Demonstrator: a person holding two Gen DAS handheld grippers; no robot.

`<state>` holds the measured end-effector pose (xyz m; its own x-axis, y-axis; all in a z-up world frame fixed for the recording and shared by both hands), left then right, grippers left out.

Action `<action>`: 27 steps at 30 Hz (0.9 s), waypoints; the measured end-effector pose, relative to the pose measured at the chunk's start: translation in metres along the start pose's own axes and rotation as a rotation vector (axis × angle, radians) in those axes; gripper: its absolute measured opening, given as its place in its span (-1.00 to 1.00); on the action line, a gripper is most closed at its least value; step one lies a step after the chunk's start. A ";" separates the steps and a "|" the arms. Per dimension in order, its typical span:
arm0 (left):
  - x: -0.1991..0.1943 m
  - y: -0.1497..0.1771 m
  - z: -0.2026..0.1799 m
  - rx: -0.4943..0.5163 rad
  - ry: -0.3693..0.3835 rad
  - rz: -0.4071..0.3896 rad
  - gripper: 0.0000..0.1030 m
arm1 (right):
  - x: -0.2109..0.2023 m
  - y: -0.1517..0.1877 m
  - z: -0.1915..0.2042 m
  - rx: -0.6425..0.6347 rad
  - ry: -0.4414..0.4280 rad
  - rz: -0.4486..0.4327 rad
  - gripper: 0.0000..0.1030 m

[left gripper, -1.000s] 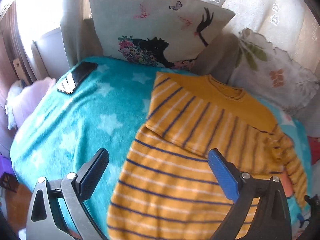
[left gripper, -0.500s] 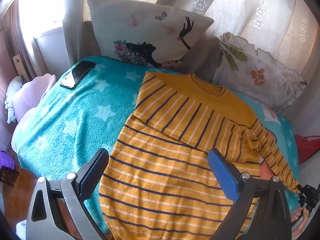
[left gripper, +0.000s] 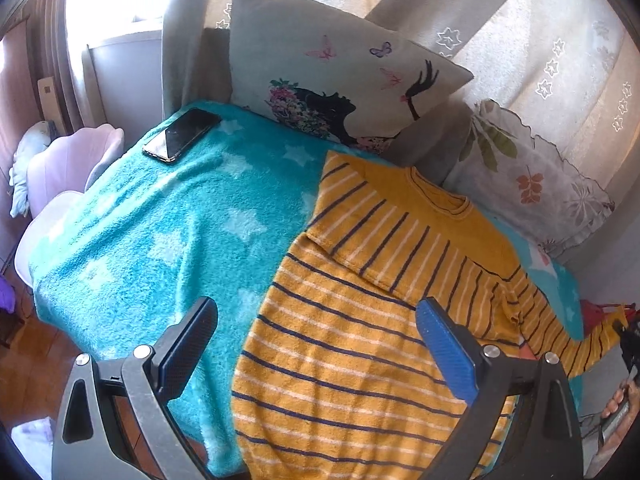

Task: Fold small clothes
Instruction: 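Grasp the other sweater sleeve cuff with the right gripper and lift, then fold the held sleeve across the sweater body and open the right gripper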

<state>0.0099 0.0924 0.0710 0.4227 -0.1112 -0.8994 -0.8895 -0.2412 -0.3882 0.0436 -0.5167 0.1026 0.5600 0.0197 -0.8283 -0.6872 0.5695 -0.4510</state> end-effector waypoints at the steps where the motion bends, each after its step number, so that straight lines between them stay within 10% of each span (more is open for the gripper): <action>1: -0.001 -0.001 0.005 0.007 -0.004 -0.006 0.92 | 0.005 0.002 0.023 -0.030 -0.025 0.012 -0.87; 17: -0.004 -0.033 0.125 0.015 -0.107 -0.038 0.92 | 0.122 0.121 0.367 -0.425 -0.221 0.286 -0.88; 27: 0.017 -0.033 0.173 -0.014 -0.087 0.025 0.92 | 0.198 0.197 0.467 -0.549 -0.181 0.415 -0.88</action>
<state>0.0164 0.2649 0.0338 0.3833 -0.0333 -0.9230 -0.8967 -0.2529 -0.3633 0.2352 -0.0165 0.0048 0.2365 0.3090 -0.9212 -0.9677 -0.0100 -0.2518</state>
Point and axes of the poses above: each gripper's, at about its wrist camera, not at the fingertips, and x roughly the way its jaws point, z to its left, y to its underside, the point moved 9 cm from there along x, roughly the way its jaws point, and after that the axes turned 14 degrees about z, right-handed, at the moved point
